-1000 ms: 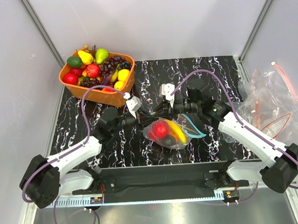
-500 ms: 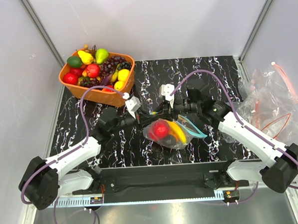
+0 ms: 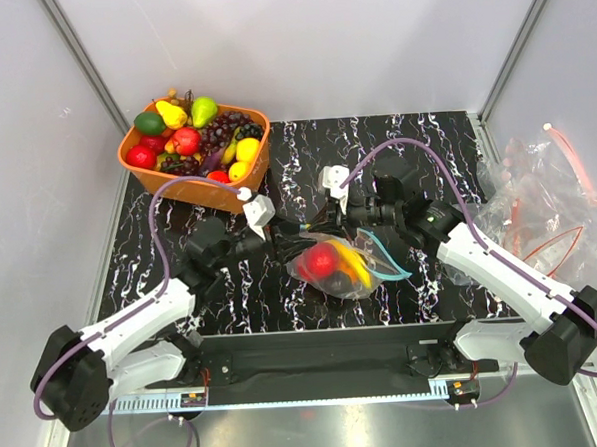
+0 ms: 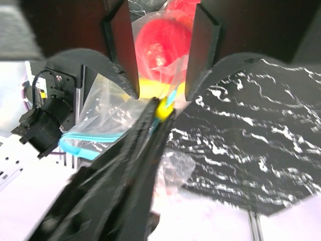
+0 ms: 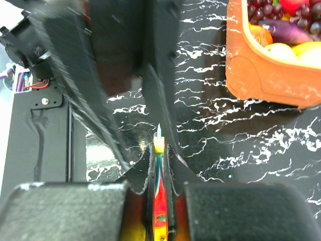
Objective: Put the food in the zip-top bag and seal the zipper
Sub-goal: Zip the zipper food storage bag at the center of the board.
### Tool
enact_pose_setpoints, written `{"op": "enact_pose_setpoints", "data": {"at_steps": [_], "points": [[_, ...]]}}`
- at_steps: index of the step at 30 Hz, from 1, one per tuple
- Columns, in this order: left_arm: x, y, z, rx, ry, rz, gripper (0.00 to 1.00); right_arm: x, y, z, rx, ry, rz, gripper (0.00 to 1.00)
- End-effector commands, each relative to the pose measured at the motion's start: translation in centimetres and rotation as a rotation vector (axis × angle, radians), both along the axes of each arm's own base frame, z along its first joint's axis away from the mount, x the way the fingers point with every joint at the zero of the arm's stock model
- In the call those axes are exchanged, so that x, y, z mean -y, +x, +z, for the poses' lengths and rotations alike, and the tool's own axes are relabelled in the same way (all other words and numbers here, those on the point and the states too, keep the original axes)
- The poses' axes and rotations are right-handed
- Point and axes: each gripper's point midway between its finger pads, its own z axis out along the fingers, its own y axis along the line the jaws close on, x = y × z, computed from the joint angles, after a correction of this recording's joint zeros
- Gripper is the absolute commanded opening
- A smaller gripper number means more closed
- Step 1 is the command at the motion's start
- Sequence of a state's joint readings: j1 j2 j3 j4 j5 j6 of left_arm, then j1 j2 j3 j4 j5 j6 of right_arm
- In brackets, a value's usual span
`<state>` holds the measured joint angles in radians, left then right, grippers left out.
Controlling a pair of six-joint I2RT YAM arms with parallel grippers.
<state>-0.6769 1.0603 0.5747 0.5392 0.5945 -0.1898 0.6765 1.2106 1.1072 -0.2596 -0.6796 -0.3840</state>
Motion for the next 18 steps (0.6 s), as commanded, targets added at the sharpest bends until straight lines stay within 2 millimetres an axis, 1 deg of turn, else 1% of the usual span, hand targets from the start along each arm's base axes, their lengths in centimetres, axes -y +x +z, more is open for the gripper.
{"op": "enact_pose_setpoints", "data": {"at_steps": [1,3,4,7,8,11,12,15,16,18], "points": [[-0.7,-0.3,2.6,0.105,-0.059,0.017,0.47,-0.2,0.2,3.4,0.015,0.069,-0.042,0.0],[-0.7,-0.5,2.6,0.1,-0.052,0.005,0.46,-0.2,0.1,4.0,-0.005,0.091,-0.059,0.0],[-0.5,-0.5,2.9,0.104,-0.054,-0.001,0.44,-0.3,0.0,4.2,-0.006,0.097,-0.054,0.0],[-0.2,-0.6,2.8,0.094,-0.047,-0.021,0.35,-0.4,-0.4,4.6,-0.013,0.109,-0.033,0.0],[-0.2,-0.6,2.9,0.093,-0.047,-0.026,0.3,-0.4,-0.4,4.6,-0.012,0.111,-0.032,0.0],[0.1,-0.5,2.4,0.078,-0.034,-0.034,0.3,-0.4,-0.4,4.9,-0.011,0.119,-0.036,0.0],[0.1,-0.5,2.4,0.076,-0.033,-0.032,0.34,-0.4,-0.4,5.1,-0.007,0.123,-0.038,0.0],[0.1,-0.3,2.2,0.077,-0.03,-0.023,0.35,-0.5,-0.4,5.0,-0.012,0.122,-0.034,0.0],[0.0,-0.2,2.1,0.074,-0.027,-0.02,0.33,-0.4,-0.3,5.0,-0.013,0.121,-0.038,0.0],[0.0,0.0,2.0,0.077,-0.026,-0.009,0.25,-0.5,-0.4,4.7,-0.019,0.116,-0.034,0.0]]}}
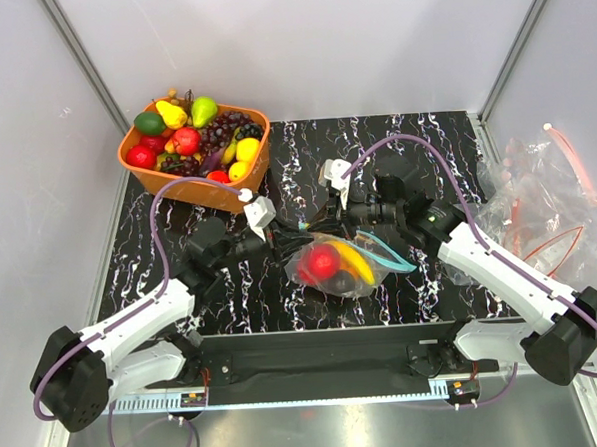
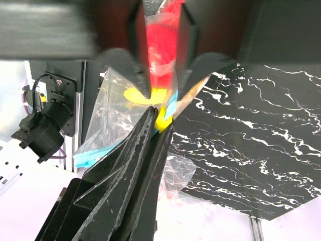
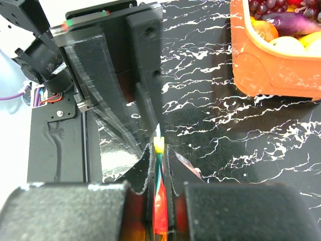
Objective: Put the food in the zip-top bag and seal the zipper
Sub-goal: Zip the zipper food storage bag at the center of the board.
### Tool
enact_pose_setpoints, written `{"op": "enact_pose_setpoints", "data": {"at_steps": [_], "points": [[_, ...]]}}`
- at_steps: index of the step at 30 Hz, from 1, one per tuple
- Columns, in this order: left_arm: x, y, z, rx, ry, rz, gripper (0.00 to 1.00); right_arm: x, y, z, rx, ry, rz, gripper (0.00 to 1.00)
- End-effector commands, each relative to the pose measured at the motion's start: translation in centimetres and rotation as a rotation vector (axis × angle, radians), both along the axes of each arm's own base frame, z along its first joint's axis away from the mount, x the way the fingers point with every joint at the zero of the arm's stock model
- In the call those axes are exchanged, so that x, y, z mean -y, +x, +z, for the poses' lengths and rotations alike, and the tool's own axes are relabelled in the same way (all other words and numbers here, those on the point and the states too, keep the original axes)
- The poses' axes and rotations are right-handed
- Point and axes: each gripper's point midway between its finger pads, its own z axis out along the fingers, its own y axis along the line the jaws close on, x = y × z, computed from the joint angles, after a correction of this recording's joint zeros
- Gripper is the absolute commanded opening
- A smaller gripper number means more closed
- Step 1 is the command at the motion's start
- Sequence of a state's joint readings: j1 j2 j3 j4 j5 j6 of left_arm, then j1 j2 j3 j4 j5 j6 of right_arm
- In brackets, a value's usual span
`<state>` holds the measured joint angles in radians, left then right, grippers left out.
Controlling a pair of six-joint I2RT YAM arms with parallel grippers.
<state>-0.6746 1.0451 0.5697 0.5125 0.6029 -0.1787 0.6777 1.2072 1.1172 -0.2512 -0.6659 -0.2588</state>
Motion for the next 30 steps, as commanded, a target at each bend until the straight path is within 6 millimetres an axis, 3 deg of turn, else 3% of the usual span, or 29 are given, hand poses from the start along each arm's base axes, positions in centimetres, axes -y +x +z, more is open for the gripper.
{"op": "enact_pose_setpoints", "data": {"at_steps": [1,4,7,30], "points": [[0.2,0.4,2.2,0.076,-0.039,-0.001,0.16,-0.3,-0.2,3.9,0.08,0.081,0.006,0.0],[0.2,0.4,2.4,0.077,-0.046,0.002,0.05,-0.3,-0.2,3.7,0.08,0.077,0.004,0.0],[0.2,0.4,2.5,0.076,-0.052,0.006,0.0,-0.2,-0.3,3.3,0.073,0.067,0.003,0.0],[-2.0,2.7,1.8,0.01,-0.105,0.118,0.0,3.1,-0.9,-0.5,0.074,-0.039,-0.11,0.0]]}}
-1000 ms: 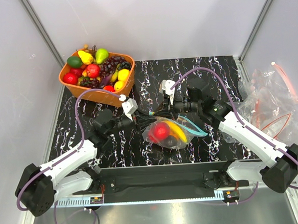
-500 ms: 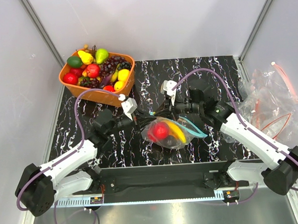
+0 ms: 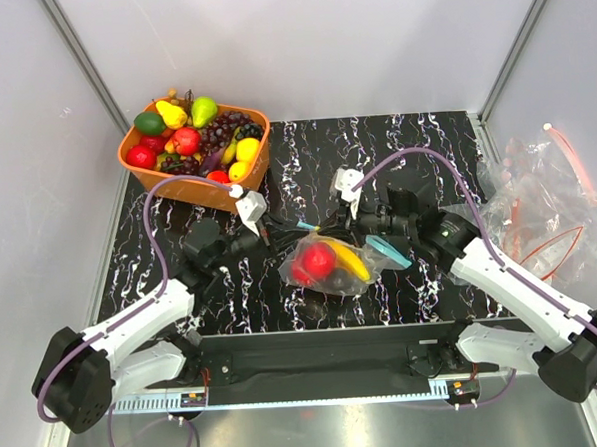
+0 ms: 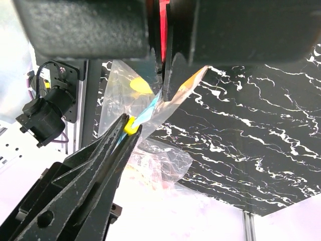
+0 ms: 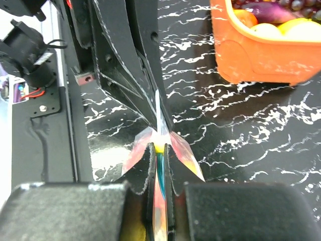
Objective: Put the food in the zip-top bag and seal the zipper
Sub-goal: Zip the zipper food storage bag at the center of the board.
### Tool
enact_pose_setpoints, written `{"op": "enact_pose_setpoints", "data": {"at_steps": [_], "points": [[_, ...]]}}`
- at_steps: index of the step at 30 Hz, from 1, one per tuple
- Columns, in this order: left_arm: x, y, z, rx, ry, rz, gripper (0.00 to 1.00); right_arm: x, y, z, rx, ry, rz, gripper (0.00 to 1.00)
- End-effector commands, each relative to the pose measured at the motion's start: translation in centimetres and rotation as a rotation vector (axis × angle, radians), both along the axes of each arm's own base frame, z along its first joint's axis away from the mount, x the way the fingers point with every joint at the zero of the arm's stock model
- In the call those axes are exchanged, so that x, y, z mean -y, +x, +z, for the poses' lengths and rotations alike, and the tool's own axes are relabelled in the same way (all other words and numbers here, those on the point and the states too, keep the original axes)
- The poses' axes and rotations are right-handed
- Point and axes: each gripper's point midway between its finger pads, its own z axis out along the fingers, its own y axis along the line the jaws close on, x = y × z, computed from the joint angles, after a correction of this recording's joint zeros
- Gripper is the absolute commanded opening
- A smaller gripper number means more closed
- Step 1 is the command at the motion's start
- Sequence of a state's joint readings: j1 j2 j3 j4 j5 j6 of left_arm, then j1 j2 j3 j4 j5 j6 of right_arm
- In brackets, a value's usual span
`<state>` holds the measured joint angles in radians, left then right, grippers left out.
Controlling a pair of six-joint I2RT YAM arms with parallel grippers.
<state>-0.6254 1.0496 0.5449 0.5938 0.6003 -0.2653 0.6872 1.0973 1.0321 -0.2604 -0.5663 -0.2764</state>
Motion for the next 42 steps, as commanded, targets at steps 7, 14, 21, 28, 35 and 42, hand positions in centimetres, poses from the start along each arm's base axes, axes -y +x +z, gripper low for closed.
{"op": "enact_pose_setpoints", "data": {"at_steps": [7,14,21,28,35,42], "points": [[-3.1,4.0,0.5,-0.018,-0.054,0.219,0.0,2.6,-0.3,-1.1,0.011,-0.067,-0.1,0.0],[-6.5,7.0,-1.2,-0.114,-0.062,0.408,0.0,4.9,-0.8,-1.6,-0.034,-0.089,-0.202,0.0],[-9.7,8.5,-2.1,-0.142,-0.049,0.602,0.0,7.1,-1.9,-1.8,-0.082,-0.109,-0.287,0.0],[-10.3,8.4,-2.0,-0.138,-0.038,0.627,0.0,9.1,-2.9,-2.9,-0.133,-0.125,-0.373,0.0],[-10.6,8.5,-1.7,-0.131,-0.018,0.644,0.0,10.7,-3.5,-4.0,-0.167,-0.163,-0.432,0.0],[-10.9,8.2,-1.1,-0.128,-0.01,0.649,0.0,10.6,-2.2,-3.0,-0.118,-0.121,-0.475,0.0]]}}
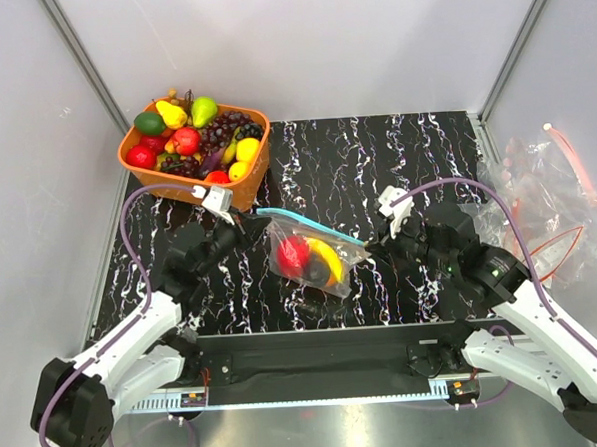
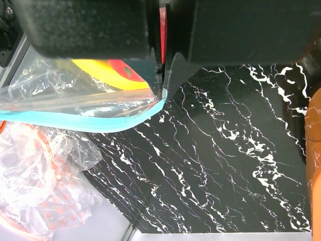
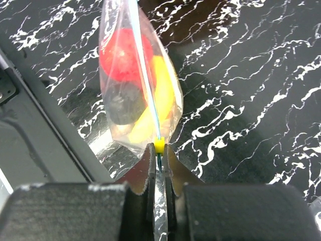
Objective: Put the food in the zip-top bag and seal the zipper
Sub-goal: Zip the zipper food storage bag at the center of the board, then place the zipper food storage bag at the center of the board.
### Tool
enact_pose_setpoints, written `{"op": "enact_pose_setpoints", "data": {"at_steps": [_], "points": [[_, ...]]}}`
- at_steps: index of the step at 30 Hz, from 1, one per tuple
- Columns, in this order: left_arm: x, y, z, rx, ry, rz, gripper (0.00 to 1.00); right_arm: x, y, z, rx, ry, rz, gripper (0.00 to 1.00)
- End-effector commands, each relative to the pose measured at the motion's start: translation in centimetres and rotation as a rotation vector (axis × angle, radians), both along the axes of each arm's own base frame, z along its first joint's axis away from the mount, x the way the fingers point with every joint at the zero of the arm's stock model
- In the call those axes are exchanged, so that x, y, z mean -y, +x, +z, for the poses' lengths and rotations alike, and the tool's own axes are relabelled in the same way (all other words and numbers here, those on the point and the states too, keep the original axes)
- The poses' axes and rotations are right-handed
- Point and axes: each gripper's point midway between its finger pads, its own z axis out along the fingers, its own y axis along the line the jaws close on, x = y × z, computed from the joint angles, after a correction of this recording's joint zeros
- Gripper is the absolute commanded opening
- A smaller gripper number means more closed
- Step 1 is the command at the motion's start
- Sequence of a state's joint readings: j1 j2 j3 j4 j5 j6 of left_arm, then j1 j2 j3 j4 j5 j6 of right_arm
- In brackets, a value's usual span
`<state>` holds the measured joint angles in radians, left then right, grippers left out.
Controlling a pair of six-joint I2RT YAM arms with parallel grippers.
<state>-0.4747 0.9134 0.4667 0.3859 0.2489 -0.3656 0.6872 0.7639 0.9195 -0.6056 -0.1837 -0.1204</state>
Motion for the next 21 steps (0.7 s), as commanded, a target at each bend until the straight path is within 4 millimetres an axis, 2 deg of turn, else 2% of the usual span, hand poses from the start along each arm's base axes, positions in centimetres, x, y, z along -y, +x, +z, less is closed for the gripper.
{"op": "enact_pose_setpoints", "data": {"at_steps": [1,4,8,12,16,17,18,19,20,21], "points": [[-2.6,2.1,2.9,0.084,0.005,0.15,0.0,0.7,0.9,0.5,0.029,-0.001,-0.065,0.0],[-3.1,2.0,3.2,0.069,-0.003,0.178,0.0,-0.5,2.7,2.1,0.089,0.036,-0.069,0.0],[-4.9,2.0,3.2,0.035,-0.005,0.274,0.0,-2.7,5.9,3.1,0.127,0.05,-0.084,0.0],[-8.5,2.8,3.4,-0.004,-0.011,0.467,0.0,-5.3,9.1,4.0,0.147,0.065,-0.085,0.0],[-11.0,3.2,4.4,-0.019,-0.025,0.579,0.0,-7.7,12.6,5.2,0.178,0.083,-0.106,0.0],[-11.4,3.3,4.3,-0.03,-0.018,0.596,0.0,-8.6,14.1,5.9,0.198,0.095,-0.113,0.0],[-12.1,3.6,5.1,-0.027,-0.026,0.627,0.0,-9.0,15.0,6.2,0.21,0.097,-0.127,0.0],[-12.6,3.6,4.8,-0.046,-0.013,0.651,0.0,-9.9,16.4,5.4,0.202,0.083,-0.137,0.0],[-13.1,3.8,4.9,-0.052,-0.014,0.679,0.0,-10.4,17.5,7.1,0.229,0.105,-0.147,0.0],[-14.2,4.1,5.4,-0.05,-0.024,0.737,0.0,-10.7,18.5,7.3,0.234,0.105,-0.165,0.0]]}}
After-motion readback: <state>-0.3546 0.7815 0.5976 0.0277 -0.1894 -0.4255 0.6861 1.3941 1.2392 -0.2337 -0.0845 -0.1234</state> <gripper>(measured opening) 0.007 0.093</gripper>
